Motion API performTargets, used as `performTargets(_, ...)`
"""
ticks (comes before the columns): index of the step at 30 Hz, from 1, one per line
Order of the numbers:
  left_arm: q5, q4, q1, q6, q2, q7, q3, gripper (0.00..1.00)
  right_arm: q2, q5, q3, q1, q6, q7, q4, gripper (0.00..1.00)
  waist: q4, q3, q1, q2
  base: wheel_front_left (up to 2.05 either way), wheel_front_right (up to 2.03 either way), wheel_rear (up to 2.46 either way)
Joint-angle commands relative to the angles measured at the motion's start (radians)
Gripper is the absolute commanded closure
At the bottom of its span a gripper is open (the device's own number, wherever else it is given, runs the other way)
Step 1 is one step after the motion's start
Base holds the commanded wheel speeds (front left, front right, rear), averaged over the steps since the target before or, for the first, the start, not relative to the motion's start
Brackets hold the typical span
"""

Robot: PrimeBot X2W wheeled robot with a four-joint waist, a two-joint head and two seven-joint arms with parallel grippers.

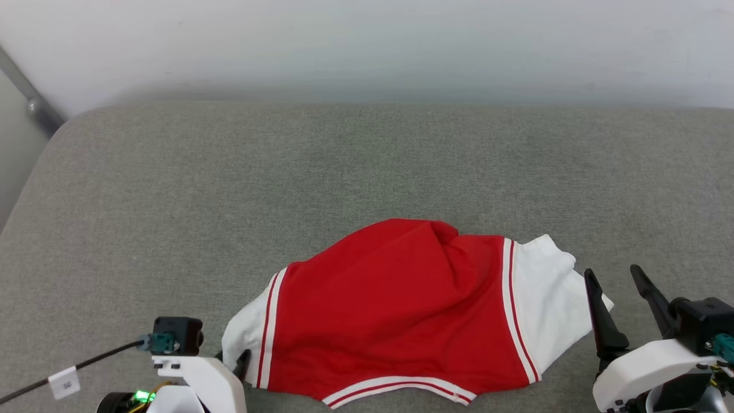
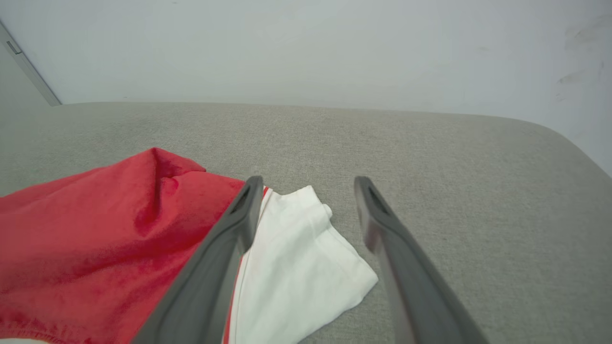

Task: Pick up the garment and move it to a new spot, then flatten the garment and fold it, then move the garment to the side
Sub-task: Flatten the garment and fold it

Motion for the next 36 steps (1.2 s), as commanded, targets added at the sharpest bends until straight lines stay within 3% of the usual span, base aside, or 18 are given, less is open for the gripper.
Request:
performTargets(1, -0.002, 0.016, 0.012, 0.006, -0.007, -0.019, 0.007, 0.0, 0.002, 0.006, -0.006, 0.008, 0.0, 0.002, 0.0, 0.0, -0.003, 0.001, -0.0001, 0.0, 0.0, 0.0, 0.0)
performTargets(8, 0.035, 0.017, 0.002, 0.037, -0.04, -0.22, 0.06, 0.0, 0.002, 0.004, -0.029, 0.033, 0.0, 0.016, -0.004, 0.0, -0.002, -0.036, -0.0001, 0.0, 0.0, 0.0, 0.0)
performTargets(15, 0.094, -0.024, -0.018, 0.016, -0.055, -0.406, 0.058, 0.0, 0.002, 0.009, -0.036, 0.061, 0.0, 0.038, -0.017, 0.0, 0.001, -0.091, -0.0001, 0.0, 0.0, 0.0, 0.0)
performTargets(21, 0.14, -0.045, -0.023, 0.028, -0.077, -0.539, 0.053, 0.0, 0.002, 0.033, -0.032, 0.082, 0.0, 0.077, -0.018, 0.0, 0.01, -0.12, -0.0001, 0.0, 0.0, 0.0, 0.0)
performTargets(26, 0.151, -0.056, -0.027, 0.032, -0.088, -0.574, 0.045, 0.0, -0.011, 0.08, -0.092, 0.073, 0.0, 0.237, 0.03, 0.0, 0.028, -0.119, -0.0001, 0.0, 0.0, 0.0, 0.0)
performTargets(32, 0.145, -0.072, -0.045, 0.031, -0.105, -0.571, 0.027, 0.0, -0.09, 0.16, -0.125, -0.007, 0.0, 0.52, 0.101, 0.0, 0.06, -0.064, -0.0001, 0.0, 0.0, 0.0, 0.0)
performTargets(36, 0.148, -0.07, -0.085, 0.022, -0.12, -0.576, 0.013, 0.0, -0.142, 0.201, -0.118, -0.079, 0.0, 0.644, 0.125, 0.0, 0.089, 0.011, -0.0001, 0.0, 0.0, 0.0, 0.0)
